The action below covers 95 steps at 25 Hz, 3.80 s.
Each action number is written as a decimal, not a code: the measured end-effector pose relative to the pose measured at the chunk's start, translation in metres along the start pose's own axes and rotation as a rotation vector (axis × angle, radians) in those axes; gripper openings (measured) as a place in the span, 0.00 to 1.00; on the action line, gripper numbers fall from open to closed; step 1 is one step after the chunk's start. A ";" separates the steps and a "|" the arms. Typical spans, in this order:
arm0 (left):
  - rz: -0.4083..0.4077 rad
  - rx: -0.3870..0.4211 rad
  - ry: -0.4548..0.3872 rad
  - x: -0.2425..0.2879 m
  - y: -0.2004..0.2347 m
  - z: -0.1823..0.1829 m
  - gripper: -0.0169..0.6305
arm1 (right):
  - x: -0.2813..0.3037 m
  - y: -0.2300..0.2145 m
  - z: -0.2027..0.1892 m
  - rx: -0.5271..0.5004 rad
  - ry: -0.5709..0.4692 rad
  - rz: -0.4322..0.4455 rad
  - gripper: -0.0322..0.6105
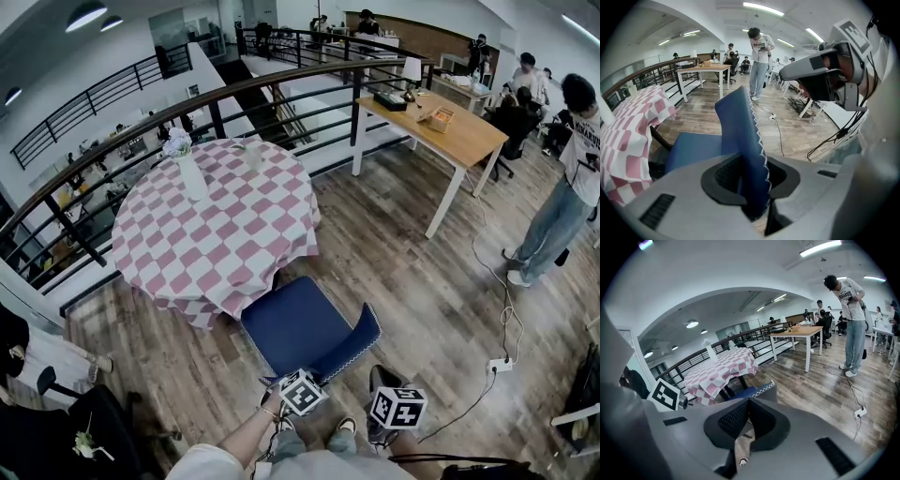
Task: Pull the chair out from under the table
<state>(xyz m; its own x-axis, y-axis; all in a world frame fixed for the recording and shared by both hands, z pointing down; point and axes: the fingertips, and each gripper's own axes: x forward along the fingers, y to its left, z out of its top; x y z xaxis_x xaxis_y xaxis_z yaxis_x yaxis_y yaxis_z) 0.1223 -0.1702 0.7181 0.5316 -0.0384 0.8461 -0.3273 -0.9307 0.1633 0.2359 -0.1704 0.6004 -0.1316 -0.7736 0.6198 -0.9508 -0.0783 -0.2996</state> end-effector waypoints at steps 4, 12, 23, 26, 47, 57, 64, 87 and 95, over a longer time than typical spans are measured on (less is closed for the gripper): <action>-0.011 -0.002 0.005 0.002 -0.013 -0.004 0.18 | -0.003 -0.002 0.001 -0.006 -0.002 0.006 0.08; -0.048 -0.025 0.014 0.006 -0.043 -0.010 0.19 | -0.005 -0.007 -0.002 -0.013 0.005 0.027 0.08; -0.067 -0.020 0.030 0.004 -0.073 -0.016 0.19 | -0.006 -0.017 -0.008 -0.034 0.034 0.055 0.08; -0.078 -0.026 0.038 0.004 -0.081 -0.017 0.19 | -0.006 -0.021 -0.007 -0.034 0.036 0.058 0.08; -0.147 -0.059 0.039 0.007 -0.127 -0.026 0.23 | -0.001 -0.031 -0.009 -0.048 0.072 0.114 0.08; -0.251 -0.058 0.012 0.008 -0.129 -0.022 0.33 | 0.018 -0.010 -0.001 -0.082 0.091 0.166 0.08; -0.455 -0.044 0.088 -0.004 -0.132 -0.020 0.45 | 0.030 0.003 0.010 -0.116 0.108 0.190 0.08; 0.522 -0.588 -0.616 -0.157 0.097 0.017 0.13 | 0.085 0.101 0.031 -0.217 0.132 0.302 0.08; 0.585 -0.740 -0.706 -0.176 0.111 0.009 0.03 | 0.093 0.127 0.034 -0.251 0.100 0.329 0.08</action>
<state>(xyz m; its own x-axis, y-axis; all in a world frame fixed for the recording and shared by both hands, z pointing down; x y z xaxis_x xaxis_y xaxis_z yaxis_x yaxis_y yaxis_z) -0.0008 -0.2697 0.5830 0.3884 -0.7989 0.4592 -0.9150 -0.2755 0.2946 0.1121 -0.2732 0.5955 -0.4543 -0.6664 0.5912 -0.8907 0.3277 -0.3151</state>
